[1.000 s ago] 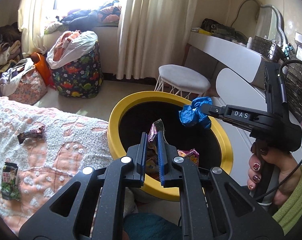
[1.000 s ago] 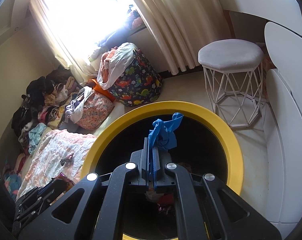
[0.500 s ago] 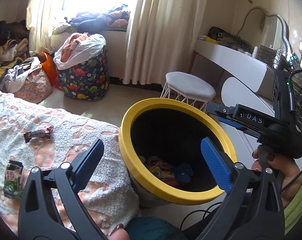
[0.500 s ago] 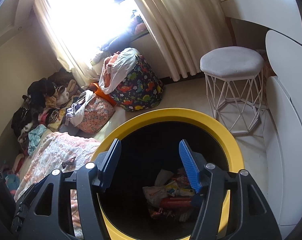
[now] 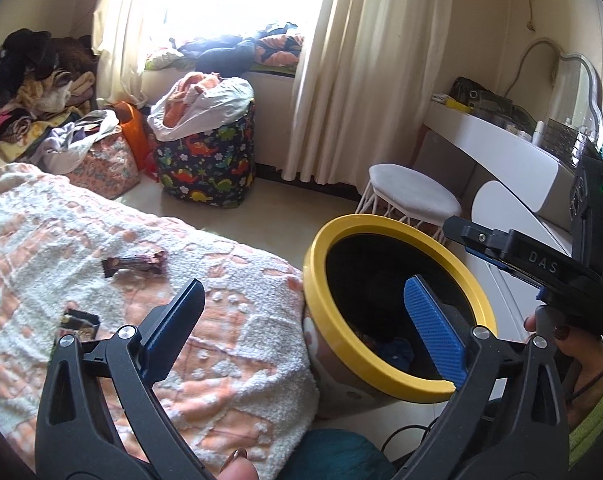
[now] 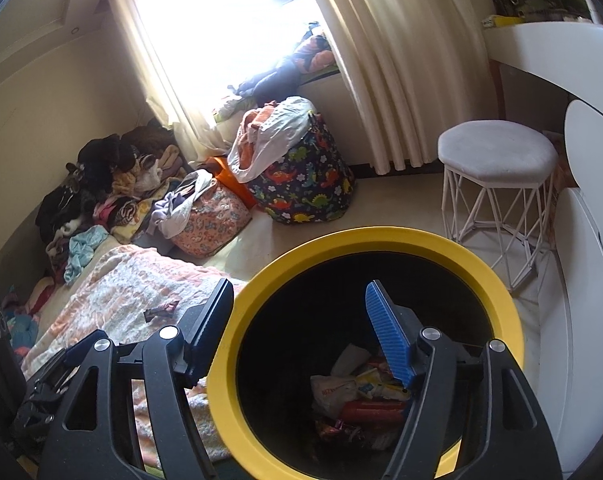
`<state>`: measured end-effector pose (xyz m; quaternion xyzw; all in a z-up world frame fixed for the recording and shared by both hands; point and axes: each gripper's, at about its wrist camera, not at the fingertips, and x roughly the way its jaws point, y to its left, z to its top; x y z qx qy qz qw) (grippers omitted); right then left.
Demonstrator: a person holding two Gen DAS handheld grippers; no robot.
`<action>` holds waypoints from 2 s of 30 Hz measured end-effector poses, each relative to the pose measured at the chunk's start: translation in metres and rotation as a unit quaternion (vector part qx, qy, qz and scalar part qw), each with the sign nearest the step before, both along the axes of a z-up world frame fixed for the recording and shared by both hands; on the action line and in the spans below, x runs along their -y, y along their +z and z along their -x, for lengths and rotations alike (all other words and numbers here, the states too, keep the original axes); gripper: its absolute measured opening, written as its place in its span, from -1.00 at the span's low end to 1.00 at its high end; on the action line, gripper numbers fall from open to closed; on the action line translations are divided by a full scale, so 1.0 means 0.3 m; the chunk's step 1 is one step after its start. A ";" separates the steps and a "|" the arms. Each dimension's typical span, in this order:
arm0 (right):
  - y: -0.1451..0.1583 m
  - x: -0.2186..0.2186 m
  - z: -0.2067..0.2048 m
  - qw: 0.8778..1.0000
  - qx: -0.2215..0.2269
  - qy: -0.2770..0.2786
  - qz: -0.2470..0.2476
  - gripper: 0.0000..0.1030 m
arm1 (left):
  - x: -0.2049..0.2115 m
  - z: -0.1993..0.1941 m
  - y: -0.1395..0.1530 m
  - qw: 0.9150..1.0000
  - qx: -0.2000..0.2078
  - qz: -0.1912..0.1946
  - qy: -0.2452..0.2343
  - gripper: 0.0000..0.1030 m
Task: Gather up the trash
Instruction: 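Move both open tools back over the remaining snacks on the quilt, then grasp the green snack bag with the left tool while the right tool grasps the chocolate bar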
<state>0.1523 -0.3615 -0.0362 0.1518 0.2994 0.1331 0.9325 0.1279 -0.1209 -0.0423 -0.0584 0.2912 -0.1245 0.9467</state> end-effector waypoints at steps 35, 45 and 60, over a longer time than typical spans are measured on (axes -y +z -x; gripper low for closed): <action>-0.069 -0.770 -0.191 0.963 -0.048 0.234 0.122 0.36 | -0.605 0.010 -0.213 0.968 -0.140 0.095 0.187 0.34; -0.186 -0.966 -0.312 0.934 -0.062 0.254 0.242 0.36 | -0.620 -0.010 -0.289 0.962 -0.170 0.129 0.169 -0.15; -0.298 -1.042 -0.342 0.918 -0.071 0.296 0.253 -0.57 | -0.623 -0.017 -0.307 0.966 -0.158 0.143 0.149 -0.83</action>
